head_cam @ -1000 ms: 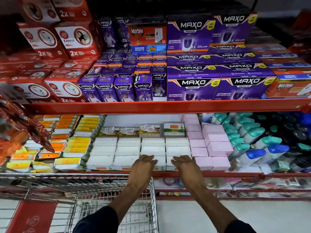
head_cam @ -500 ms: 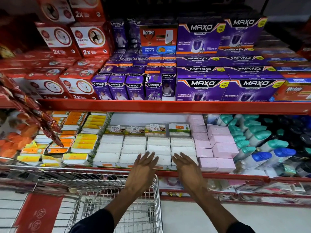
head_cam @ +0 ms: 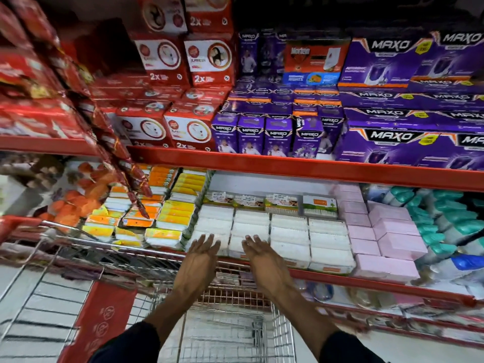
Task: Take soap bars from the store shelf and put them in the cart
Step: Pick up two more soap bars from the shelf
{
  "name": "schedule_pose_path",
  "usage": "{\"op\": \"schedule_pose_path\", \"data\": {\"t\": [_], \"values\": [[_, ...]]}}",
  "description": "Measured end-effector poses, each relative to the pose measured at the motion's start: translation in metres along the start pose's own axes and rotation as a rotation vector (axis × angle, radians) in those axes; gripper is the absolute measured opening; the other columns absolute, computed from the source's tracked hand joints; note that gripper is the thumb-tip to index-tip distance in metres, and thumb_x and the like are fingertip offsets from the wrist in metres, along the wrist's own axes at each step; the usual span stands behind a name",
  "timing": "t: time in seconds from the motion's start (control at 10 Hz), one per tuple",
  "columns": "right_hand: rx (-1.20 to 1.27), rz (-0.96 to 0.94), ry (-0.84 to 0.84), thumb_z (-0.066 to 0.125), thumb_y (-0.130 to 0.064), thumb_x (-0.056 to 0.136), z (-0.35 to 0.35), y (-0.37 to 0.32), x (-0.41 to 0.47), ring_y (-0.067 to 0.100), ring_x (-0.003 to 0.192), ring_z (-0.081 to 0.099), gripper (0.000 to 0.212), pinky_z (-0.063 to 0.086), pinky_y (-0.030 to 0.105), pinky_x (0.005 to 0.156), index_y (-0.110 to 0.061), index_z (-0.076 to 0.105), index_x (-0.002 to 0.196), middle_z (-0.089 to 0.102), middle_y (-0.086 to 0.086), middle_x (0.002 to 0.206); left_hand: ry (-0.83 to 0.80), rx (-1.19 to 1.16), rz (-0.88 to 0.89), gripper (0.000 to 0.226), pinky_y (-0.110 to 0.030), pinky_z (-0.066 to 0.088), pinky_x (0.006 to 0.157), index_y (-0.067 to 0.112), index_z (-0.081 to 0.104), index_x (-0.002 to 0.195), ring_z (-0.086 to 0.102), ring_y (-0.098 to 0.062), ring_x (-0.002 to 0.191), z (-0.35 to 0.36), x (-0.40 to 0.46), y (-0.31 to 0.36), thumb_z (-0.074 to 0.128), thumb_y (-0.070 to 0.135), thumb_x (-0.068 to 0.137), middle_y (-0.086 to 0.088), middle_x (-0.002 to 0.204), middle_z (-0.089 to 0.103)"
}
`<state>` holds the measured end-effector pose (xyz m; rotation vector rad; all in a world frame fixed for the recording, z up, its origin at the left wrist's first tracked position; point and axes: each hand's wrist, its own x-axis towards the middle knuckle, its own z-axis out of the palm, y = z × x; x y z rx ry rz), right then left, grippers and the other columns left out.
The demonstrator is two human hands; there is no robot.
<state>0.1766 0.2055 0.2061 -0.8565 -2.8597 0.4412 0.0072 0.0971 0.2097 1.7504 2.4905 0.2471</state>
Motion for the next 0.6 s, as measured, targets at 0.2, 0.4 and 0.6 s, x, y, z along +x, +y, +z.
{"op": "schedule_pose_path", "data": {"t": [0.2, 0.4, 0.6], "values": [[-0.019, 0.113, -0.076, 0.069, 0.011, 0.076, 0.004, -0.015, 0.011, 0.022, 0.15, 0.027, 0.085, 0.027, 0.035, 0.12, -0.014, 0.035, 0.15, 0.032, 0.004, 0.161, -0.009, -0.052, 0.041, 0.049, -0.036, 0.033, 0.122, 0.014, 0.042, 0.147, 0.033, -0.024, 0.148, 0.002, 0.002, -0.015, 0.047, 0.002, 0.1, -0.007, 0.156, 0.043], [-0.014, 0.138, -0.091, 0.055, 0.019, 0.079, -0.005, -0.02, 0.013, 0.02, 0.15, 0.028, 0.081, 0.031, 0.036, 0.119, -0.016, 0.037, 0.149, 0.034, 0.005, 0.16, -0.04, -0.098, 0.028, 0.053, -0.041, 0.047, 0.112, 0.014, 0.049, 0.142, 0.043, -0.024, 0.142, -0.002, 0.006, -0.017, 0.052, -0.005, 0.092, -0.01, 0.15, 0.05], [-0.004, 0.161, -0.095, 0.057, 0.018, 0.08, -0.015, -0.028, 0.011, 0.022, 0.15, 0.028, 0.077, 0.033, 0.038, 0.12, -0.014, 0.039, 0.148, 0.034, 0.006, 0.16, -0.055, -0.067, 0.043, 0.052, -0.042, 0.04, 0.118, 0.015, 0.045, 0.144, 0.04, -0.026, 0.144, -0.004, 0.005, -0.016, 0.051, -0.001, 0.095, -0.011, 0.153, 0.046]]}}
